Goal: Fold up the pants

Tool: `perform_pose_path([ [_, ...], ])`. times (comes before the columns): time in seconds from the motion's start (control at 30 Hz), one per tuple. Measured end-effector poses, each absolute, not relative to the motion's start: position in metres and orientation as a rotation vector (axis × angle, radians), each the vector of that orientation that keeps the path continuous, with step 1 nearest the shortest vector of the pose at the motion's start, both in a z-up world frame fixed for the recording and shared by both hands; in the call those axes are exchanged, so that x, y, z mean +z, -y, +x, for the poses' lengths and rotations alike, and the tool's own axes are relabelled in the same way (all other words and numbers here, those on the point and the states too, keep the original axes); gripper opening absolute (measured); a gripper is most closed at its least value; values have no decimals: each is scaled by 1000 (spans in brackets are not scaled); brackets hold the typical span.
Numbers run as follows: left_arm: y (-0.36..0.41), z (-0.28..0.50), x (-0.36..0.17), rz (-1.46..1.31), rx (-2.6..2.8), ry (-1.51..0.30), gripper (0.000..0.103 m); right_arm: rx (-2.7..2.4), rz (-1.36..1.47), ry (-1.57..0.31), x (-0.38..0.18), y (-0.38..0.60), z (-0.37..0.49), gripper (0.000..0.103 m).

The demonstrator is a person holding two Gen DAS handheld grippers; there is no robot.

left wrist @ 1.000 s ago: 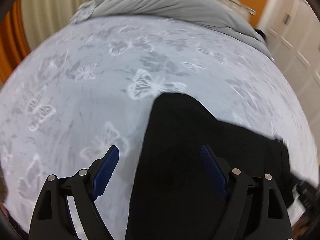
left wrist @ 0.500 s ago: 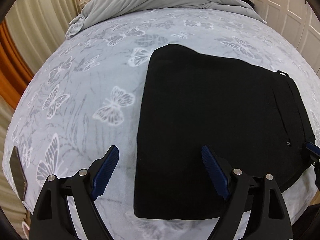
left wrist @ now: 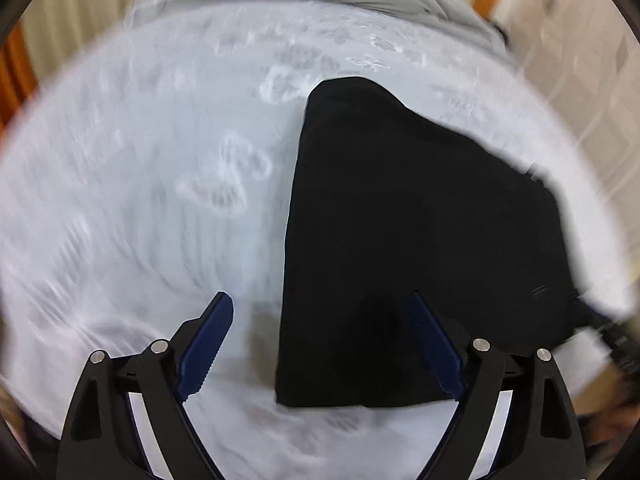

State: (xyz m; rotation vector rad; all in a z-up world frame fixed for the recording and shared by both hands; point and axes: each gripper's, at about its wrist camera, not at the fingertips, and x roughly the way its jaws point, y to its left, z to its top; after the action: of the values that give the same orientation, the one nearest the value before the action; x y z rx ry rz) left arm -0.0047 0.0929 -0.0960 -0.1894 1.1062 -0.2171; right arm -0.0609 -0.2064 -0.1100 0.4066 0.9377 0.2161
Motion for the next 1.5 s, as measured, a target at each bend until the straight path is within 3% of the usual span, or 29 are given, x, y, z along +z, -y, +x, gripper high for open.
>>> perform_pose_path([
  [0.03,-107,-1,-104,-318,-239,-1150,87,172,453,-950,-113,215,-59,74],
  [0.07,-114,3,-110,-389,-246,-1178,87,109,451,-949,-114,220,-59,83],
  [0.23,-100,8,-113,-346,-296,-1153,87,52,501,-920,-112,241,-55,83],
  [0.33,-80,11,-121,-286,-316,-1186,92,118,660,-1057,-147,248,-43,83],
  [0.43,-68,12,-120,-245,-351,-1183,92,180,685,-1041,-152,239,-42,83],
  [0.6,-83,28,-126,-479,-450,-1196,91,306,830,-1017,-163,237,-32,83],
  [0.63,-88,34,-128,-547,-473,-1201,91,319,852,-1004,-164,238,-27,80],
  [0.7,-92,45,-133,-654,-536,-1206,91,325,859,-1001,-168,233,-16,62],
  [0.73,-92,48,-135,-673,-548,-1206,91,312,852,-1007,-171,231,-13,41],
  [0.77,-92,51,-136,-685,-553,-1200,84,308,850,-1012,-172,232,-12,25],
  [0.8,-93,52,-136,-677,-540,-1192,73,306,863,-1011,-172,231,-13,24],
  [0.83,-93,50,-136,-658,-514,-1196,41,299,865,-1007,-170,228,-16,21],
  [0.87,-94,46,-138,-664,-503,-1215,23,305,860,-1001,-163,227,-23,20],
  [0.93,-102,32,-137,-741,-547,-1244,11,340,873,-998,-153,227,-39,18],
  [0.97,-104,21,-131,-742,-582,-1249,10,361,865,-1007,-147,225,-50,18],
  [1.1,-102,-17,-120,-612,-637,-1259,12,365,903,-1056,-159,230,-83,19],
  [1.2,-100,-21,-139,-622,-584,-1299,20,342,973,-1083,-177,232,-75,26],
  [1.33,-94,-4,-141,-745,-601,-1281,69,340,932,-1070,-174,220,-61,34],
  [1.37,-90,-2,-140,-766,-602,-1274,77,336,920,-1068,-174,218,-60,34],
  [1.43,-79,0,-137,-733,-589,-1268,74,325,901,-1057,-171,216,-58,34],
  [1.47,-72,-1,-134,-708,-578,-1262,69,319,890,-1052,-171,218,-62,29],
  [1.5,-68,-2,-132,-682,-557,-1251,55,308,873,-1044,-169,217,-63,25],
])
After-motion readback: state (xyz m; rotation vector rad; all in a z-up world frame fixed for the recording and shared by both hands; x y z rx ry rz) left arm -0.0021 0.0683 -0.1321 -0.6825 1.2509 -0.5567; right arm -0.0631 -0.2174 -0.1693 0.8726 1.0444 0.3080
